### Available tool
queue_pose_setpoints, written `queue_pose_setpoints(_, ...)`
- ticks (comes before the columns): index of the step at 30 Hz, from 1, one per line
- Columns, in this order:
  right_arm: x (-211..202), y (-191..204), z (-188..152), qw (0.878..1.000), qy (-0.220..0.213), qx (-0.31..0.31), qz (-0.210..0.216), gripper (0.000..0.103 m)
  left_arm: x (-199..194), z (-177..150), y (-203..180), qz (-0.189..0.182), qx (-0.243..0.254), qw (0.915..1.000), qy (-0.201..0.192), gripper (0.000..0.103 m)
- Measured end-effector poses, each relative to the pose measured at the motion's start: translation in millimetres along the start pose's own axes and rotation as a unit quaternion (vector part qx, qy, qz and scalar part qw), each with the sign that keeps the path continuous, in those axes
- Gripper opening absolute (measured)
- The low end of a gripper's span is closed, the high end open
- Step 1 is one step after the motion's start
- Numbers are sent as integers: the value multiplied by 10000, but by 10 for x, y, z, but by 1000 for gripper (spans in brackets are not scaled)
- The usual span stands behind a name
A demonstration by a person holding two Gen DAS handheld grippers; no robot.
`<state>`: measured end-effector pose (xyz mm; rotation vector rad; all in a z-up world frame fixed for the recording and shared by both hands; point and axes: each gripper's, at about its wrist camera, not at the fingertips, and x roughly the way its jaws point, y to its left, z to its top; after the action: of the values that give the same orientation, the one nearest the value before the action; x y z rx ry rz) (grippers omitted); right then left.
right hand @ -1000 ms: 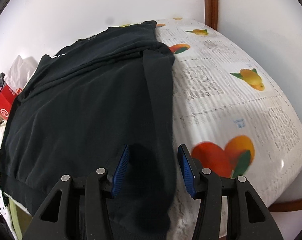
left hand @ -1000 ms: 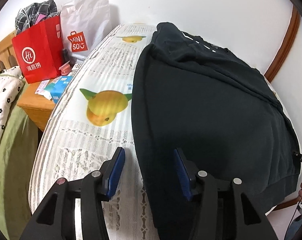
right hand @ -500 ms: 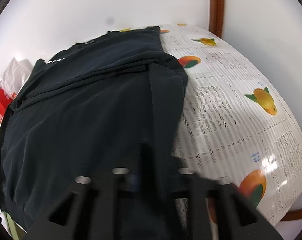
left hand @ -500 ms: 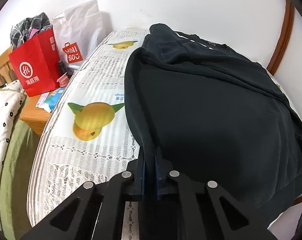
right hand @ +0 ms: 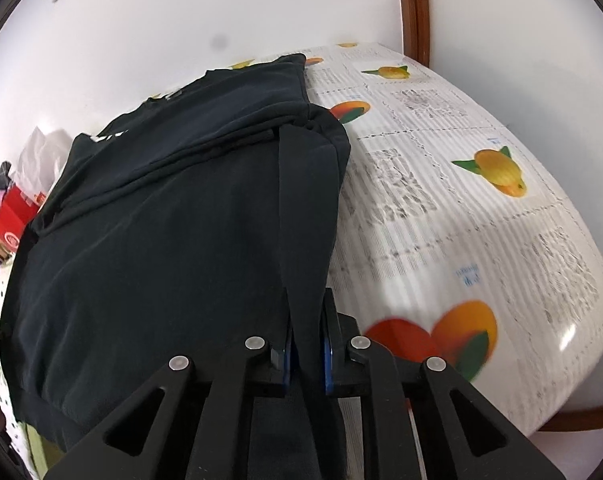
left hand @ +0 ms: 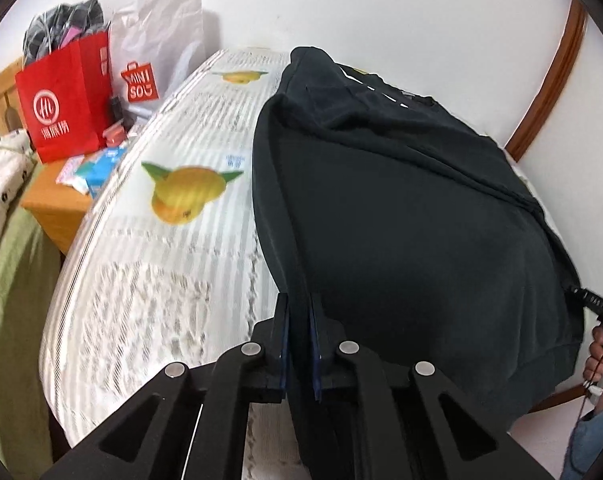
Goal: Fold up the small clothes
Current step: 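Lift the hem with both grippers and fold it toward the collar, then release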
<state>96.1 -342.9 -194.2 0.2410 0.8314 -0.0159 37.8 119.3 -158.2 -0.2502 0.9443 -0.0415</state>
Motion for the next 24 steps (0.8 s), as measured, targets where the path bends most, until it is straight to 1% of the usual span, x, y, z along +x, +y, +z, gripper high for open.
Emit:
queue_pose_setpoints(1,-40,10,-40,10000,11,-44,24,13,-8,-25,15,-68,-21,10000,19,10)
queue_pose_setpoints(3,-83,19,-113,9999,31,-116,67,20,-5,-64,30,-170,-40,9998,62,14)
queue_pose_setpoints(5,-105,25,-191,9997,54,-188,122,24,19,-104,23,-249,-47,9996,118,19)
queue_pose_setpoints(8,-90,49,-255,9998,0,-199,71,26,64,-109,-4,-267,-90,9996,75,19)
queue_pose_setpoints(9,-85,58,-253,9998,-19,-184,65,16,75,-100,-13,-263,-119,9996,77,19)
queue_pose_setpoints(10,-80,74,-240,9998,-35,-188,51,6,87,-74,-27,-246,-160,9995,113,9)
queue_pose_setpoints(11,-82,86,-233,9998,-56,-201,50,6,86,-43,-30,-281,-222,9992,154,7)
queue_pose_setpoints(13,-144,86,-205,9996,-185,-195,93,5,-20,3,-22,-466,-319,9984,39,7)
queue_pose_setpoints(14,-227,59,-173,9991,-348,-124,189,5,-114,30,-12,-519,-334,9981,-81,6)
queue_pose_setpoints(16,-469,-35,-124,9958,-721,100,560,5,-345,87,10,-669,-299,9967,-363,6)
queue_pose_setpoints(18,-704,-137,-64,9920,-1028,249,684,5,-491,139,28,-831,-290,9947,-532,6)
queue_pose_setpoints(19,-765,-164,-40,9907,-1075,260,788,5,-544,166,32,-888,-277,9938,-603,6)
queue_pose_setpoints(20,-830,-191,-14,9892,-1150,297,856,5,-567,192,27,-868,-252,9937,-661,6)
queue_pose_setpoints(22,-884,-176,37,9883,-1230,263,861,4,-600,255,-16,-802,-110,9936,-794,6)
queue_pose_setpoints(24,-916,-122,96,9884,-1273,166,813,4,-602,334,-58,-889,-126,9923,-850,6)
